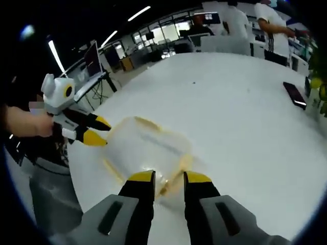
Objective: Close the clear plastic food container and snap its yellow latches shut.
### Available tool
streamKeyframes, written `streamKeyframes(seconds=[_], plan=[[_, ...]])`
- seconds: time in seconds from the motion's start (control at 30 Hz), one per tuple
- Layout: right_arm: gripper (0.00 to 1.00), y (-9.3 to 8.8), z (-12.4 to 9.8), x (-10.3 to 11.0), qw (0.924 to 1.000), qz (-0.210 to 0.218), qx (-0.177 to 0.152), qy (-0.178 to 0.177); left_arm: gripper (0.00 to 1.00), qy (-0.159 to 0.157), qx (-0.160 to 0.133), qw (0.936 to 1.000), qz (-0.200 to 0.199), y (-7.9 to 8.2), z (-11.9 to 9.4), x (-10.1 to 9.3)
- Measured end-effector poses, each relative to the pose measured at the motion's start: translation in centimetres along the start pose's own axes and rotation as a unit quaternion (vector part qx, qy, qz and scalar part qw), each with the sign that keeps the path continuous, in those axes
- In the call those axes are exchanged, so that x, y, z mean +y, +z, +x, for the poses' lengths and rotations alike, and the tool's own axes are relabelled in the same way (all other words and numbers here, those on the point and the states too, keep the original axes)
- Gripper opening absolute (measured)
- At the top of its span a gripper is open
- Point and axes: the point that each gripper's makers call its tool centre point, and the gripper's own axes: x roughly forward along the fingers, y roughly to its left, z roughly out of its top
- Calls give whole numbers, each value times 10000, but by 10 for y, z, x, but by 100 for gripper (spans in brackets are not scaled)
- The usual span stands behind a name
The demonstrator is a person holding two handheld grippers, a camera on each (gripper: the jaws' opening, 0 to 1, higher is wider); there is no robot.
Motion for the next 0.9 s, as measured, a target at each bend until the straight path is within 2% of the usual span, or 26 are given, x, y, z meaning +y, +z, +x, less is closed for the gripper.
streamKeyframes(seconds=[0.33, 0.67, 0.9], plan=[[19, 0, 0, 0, 9999, 109, -21, 3, 19, 78, -10, 9990, -430, 0, 0, 3], [18, 1, 1, -1, 9994, 353, 16, -6, 17, 68, -83, 9943, -1061, -1, 1, 8], [19, 1, 2, -1, 9988, 488, 51, 44, 16, 80, -116, 9936, -1118, -2, -1, 7]])
